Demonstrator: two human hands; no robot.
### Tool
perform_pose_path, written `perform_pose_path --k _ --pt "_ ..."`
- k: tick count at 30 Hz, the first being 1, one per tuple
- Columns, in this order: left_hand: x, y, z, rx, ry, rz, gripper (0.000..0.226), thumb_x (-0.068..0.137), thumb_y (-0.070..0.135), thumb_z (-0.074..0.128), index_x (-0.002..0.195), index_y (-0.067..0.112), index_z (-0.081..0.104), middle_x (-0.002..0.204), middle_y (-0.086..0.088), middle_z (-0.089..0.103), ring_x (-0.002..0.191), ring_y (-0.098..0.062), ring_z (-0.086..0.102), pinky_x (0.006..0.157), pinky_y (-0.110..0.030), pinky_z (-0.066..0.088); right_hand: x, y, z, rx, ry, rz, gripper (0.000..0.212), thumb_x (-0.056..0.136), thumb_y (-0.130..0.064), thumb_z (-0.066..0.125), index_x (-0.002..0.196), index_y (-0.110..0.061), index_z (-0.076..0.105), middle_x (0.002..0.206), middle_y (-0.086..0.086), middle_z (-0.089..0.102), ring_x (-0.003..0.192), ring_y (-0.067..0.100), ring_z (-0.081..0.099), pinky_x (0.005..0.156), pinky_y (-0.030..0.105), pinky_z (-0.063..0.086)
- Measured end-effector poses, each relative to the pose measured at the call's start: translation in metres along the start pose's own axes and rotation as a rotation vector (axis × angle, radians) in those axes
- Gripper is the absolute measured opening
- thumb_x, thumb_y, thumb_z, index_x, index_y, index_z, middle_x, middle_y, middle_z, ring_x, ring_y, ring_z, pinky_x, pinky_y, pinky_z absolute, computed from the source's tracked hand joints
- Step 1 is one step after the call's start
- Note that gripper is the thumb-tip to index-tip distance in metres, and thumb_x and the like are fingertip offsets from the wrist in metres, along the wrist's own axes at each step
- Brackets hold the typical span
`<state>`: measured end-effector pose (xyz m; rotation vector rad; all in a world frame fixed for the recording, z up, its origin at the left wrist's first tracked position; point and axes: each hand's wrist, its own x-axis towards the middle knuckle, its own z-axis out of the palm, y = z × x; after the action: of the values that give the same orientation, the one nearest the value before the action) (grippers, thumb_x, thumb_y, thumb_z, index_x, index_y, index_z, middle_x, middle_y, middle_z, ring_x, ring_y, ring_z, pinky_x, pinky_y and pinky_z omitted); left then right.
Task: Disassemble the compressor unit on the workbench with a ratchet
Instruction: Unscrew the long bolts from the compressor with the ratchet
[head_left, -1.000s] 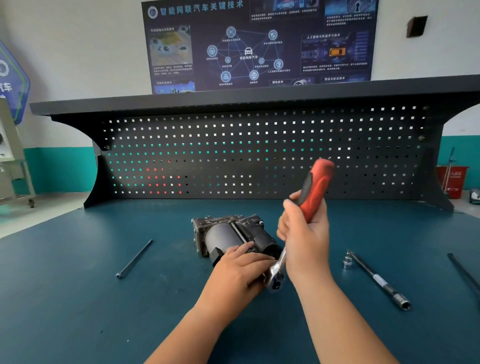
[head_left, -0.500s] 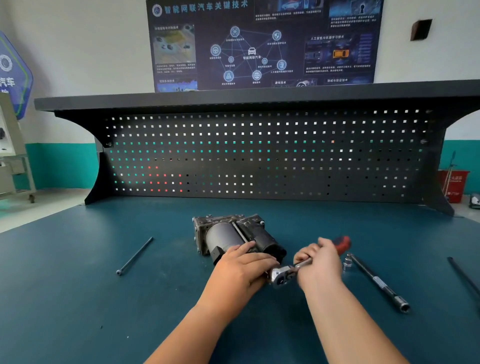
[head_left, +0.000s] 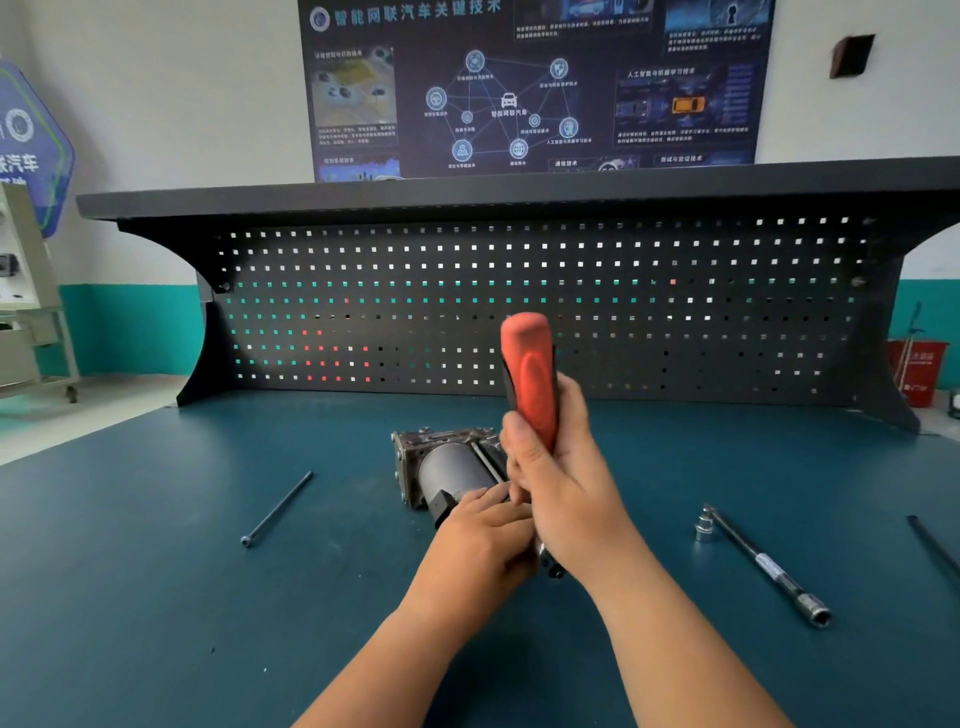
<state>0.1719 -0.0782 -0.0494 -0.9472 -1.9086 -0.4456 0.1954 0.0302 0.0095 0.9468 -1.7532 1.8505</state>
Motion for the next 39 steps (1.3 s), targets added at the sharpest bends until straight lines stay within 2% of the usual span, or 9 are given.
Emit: perform_pose_path --k 2,5,10,14,22,26,32,35,39 --pt "0.0 0.001 -0.001 -0.01 0.0 0.009 0.011 0.071 0.005 0.061 0.068 0.008 0.071 0.077 0.002 0.07 0.08 -0.021 0.064 0.064 -0.03 0.053 0.001 -0.003 -0.001 0.087 0.074 0.024 0.016 0.087 -0.038 0.06 0.099 -0.043 0.052 0.064 -0.013 0.043 0.05 0.002 0.037 0.053 0.02 0.036" --pt "-0.001 0.0 0.001 0.063 -0.048 0.014 0.024 0.057 0.0 0.08 0.079 0.009 0.075 0.086 0.002 0.074 0.089 -0.026 0.07 0.074 -0.039 0.057 0.007 -0.003 -0.009 0.32 0.328 0.117 0.007 0.091 -0.029 0.052 0.097 -0.031 0.055 0.054 -0.013 0.04 0.042 0.0 0.032 0.04 0.014 0.028" --pt "-0.003 -0.001 0.003 0.046 -0.066 -0.034 0.034 0.055 -0.003 0.078 0.086 0.011 0.075 0.089 0.005 0.074 0.092 -0.027 0.069 0.079 -0.043 0.055 0.01 0.013 -0.035 0.722 0.921 0.437 0.023 0.095 -0.036 0.044 0.076 -0.024 0.05 0.047 -0.011 0.031 0.033 0.004 0.025 0.034 0.013 0.018" --pt "-0.001 0.002 0.002 0.067 -0.058 -0.039 0.027 0.059 0.007 0.069 0.085 0.013 0.076 0.087 0.006 0.073 0.09 -0.024 0.07 0.077 -0.041 0.056 0.005 0.029 -0.047 0.934 1.096 0.623 0.03 0.094 -0.04 0.039 0.071 -0.022 0.042 0.042 -0.01 0.033 0.029 0.007 0.025 0.035 0.01 0.018" --pt "-0.001 0.002 -0.002 0.07 -0.067 -0.031 0.043 0.056 0.0 0.074 0.096 0.015 0.075 0.092 0.006 0.073 0.092 -0.026 0.069 0.08 -0.041 0.055 0.015 0.013 -0.035 0.661 0.844 0.406 0.026 0.097 -0.038 0.038 0.079 -0.022 0.046 0.043 -0.011 0.029 0.033 0.005 0.023 0.034 0.015 0.018" --pt "-0.003 -0.002 -0.002 0.058 -0.098 -0.007 0.045 0.051 -0.005 0.082 0.092 0.012 0.076 0.093 0.002 0.074 0.093 -0.031 0.069 0.081 -0.046 0.054 0.008 0.001 -0.013 0.395 0.485 0.141 0.019 0.097 -0.035 0.044 0.085 -0.02 0.047 0.048 -0.012 0.032 0.039 0.003 0.025 0.037 0.016 0.02" --pt "-0.003 0.004 0.001 0.017 0.033 -0.026 0.019 0.056 0.009 0.069 0.074 0.007 0.066 0.071 -0.004 0.07 0.076 -0.01 0.053 0.057 -0.024 0.053 -0.009 0.001 0.01 -0.109 0.009 -0.22 0.013 0.084 -0.044 0.051 0.086 -0.031 0.05 0.062 -0.021 0.052 0.055 -0.001 0.046 0.059 0.015 0.037" --pt "-0.003 0.004 0.003 0.007 0.037 -0.032 0.018 0.058 0.007 0.07 0.076 0.005 0.07 0.075 -0.005 0.072 0.08 -0.01 0.056 0.057 -0.024 0.054 -0.008 0.0 0.012 -0.059 0.09 -0.162 0.014 0.083 -0.046 0.053 0.088 -0.033 0.053 0.059 -0.017 0.05 0.053 0.0 0.043 0.056 0.018 0.037" --pt "-0.002 -0.003 0.002 0.054 -0.055 0.016 0.031 0.052 -0.003 0.08 0.08 0.01 0.075 0.088 0.003 0.074 0.089 -0.03 0.07 0.075 -0.043 0.056 0.005 0.004 -0.007 0.339 0.536 0.102 0.019 0.092 -0.036 0.045 0.087 -0.019 0.051 0.047 -0.014 0.036 0.039 0.001 0.029 0.038 0.014 0.025"
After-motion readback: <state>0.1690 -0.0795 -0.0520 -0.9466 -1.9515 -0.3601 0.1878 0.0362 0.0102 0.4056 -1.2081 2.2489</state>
